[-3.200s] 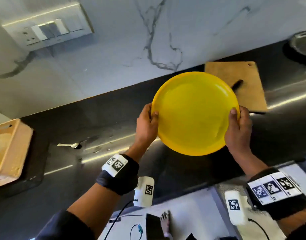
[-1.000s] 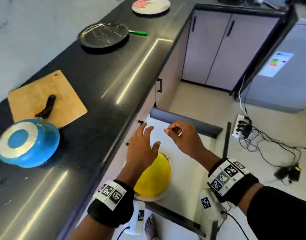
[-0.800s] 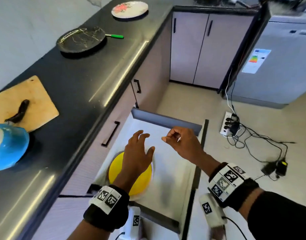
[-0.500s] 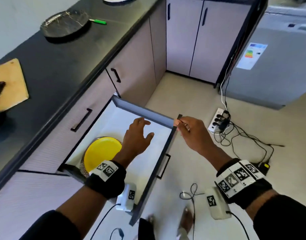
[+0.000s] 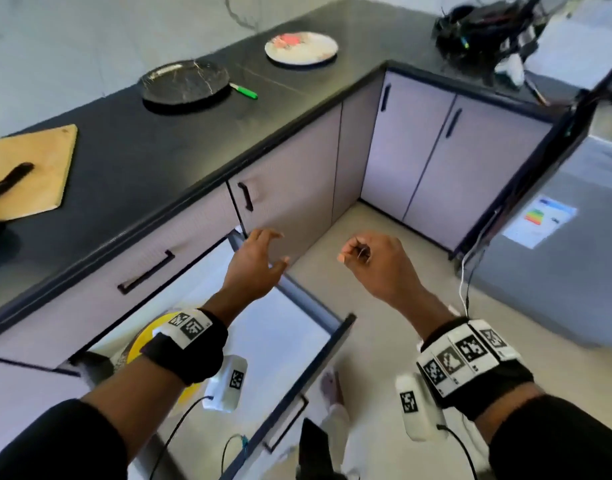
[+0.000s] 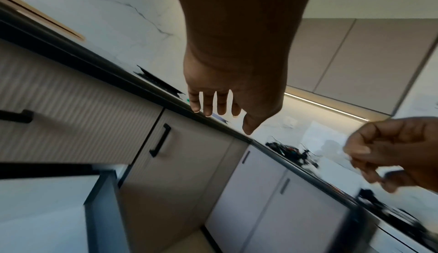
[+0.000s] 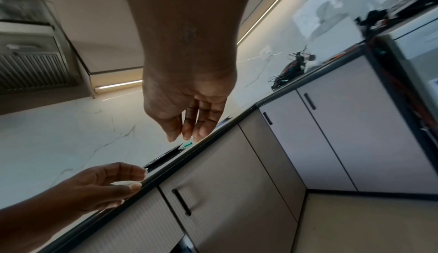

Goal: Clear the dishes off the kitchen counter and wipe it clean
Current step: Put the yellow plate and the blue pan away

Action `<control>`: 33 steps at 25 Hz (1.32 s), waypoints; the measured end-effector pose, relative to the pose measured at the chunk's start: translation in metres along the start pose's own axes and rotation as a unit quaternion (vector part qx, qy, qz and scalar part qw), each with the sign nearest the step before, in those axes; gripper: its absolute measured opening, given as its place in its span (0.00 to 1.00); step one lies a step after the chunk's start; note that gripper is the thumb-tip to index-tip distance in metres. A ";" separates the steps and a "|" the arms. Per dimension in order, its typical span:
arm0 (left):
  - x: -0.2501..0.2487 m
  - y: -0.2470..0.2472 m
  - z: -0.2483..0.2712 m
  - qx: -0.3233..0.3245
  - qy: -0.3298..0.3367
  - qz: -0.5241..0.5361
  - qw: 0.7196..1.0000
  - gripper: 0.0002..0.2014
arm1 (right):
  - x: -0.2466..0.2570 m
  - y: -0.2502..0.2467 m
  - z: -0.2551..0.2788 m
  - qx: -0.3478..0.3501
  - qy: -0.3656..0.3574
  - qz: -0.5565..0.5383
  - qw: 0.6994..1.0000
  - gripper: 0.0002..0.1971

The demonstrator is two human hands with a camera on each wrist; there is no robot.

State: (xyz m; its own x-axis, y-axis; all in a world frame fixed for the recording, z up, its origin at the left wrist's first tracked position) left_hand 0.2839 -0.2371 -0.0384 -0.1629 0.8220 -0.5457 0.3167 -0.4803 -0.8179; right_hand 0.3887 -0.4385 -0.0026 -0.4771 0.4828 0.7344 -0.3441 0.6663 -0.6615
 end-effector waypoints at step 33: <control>0.263 -0.055 -0.231 0.127 -0.440 -0.024 0.889 0.42 | 0.122 0.353 -0.624 0.258 0.347 -0.504 0.747 0.23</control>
State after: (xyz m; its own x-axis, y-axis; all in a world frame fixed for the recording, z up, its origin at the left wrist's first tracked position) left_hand 0.4399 0.0761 -0.0942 -0.8731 0.3397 -0.3499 0.0877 -0.5965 -0.7978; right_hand 0.7135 0.2102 -0.0513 0.7084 0.1807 0.6823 -0.5969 0.6692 0.4426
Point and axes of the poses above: each hand's wrist, its own z-axis away from the middle knuckle, its own y-axis out of the palm, x = y × z, the point moved 8 cm from there along -z, towards the middle knuckle, and after that the axes turned 8 degrees about y, right-handed, at the moved point
